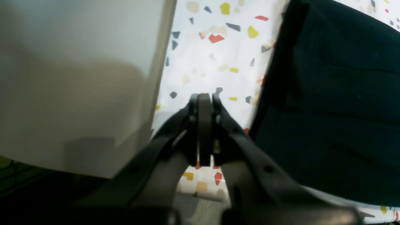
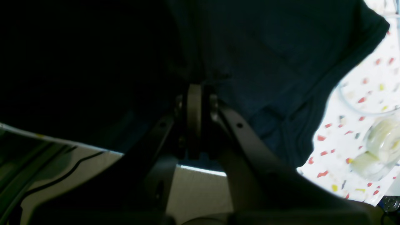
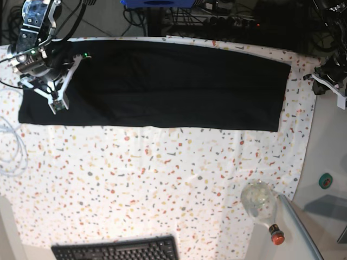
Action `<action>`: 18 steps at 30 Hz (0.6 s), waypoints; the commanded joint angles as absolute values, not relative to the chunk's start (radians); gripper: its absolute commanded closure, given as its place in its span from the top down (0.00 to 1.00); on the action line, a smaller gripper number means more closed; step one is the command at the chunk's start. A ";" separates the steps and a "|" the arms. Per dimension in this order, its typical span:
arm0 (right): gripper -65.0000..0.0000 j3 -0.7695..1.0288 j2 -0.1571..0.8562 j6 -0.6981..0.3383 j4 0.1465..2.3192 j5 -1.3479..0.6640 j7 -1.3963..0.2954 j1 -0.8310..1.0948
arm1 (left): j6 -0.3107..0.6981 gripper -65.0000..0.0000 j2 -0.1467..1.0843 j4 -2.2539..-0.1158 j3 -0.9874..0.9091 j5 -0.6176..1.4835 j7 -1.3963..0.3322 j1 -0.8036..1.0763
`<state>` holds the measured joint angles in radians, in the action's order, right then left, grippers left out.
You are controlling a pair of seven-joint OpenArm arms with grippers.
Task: Layout the t-shirt on the table in an organized manner, then fold the t-shirt properly
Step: 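Press the right gripper onto the shirt's folded end to flatten it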
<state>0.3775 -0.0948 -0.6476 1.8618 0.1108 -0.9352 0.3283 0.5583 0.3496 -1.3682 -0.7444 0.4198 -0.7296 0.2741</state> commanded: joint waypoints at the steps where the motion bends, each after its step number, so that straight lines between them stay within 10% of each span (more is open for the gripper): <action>1: 0.00 0.378 -0.102 -0.650 1.880 0.107 -0.924 0.334 | 0.565 0.00 0.371 -1.383 -0.748 0.430 -0.714 0.271; 12: 0.00 0.375 -0.114 -0.651 1.882 0.107 -0.970 0.371 | 0.565 0.00 0.369 -1.383 -0.746 0.430 -0.714 0.271; 18: 0.43 0.377 -0.113 -0.651 1.957 0.107 -0.951 0.367 | 0.565 0.00 0.369 -1.383 -0.746 0.430 -0.714 0.271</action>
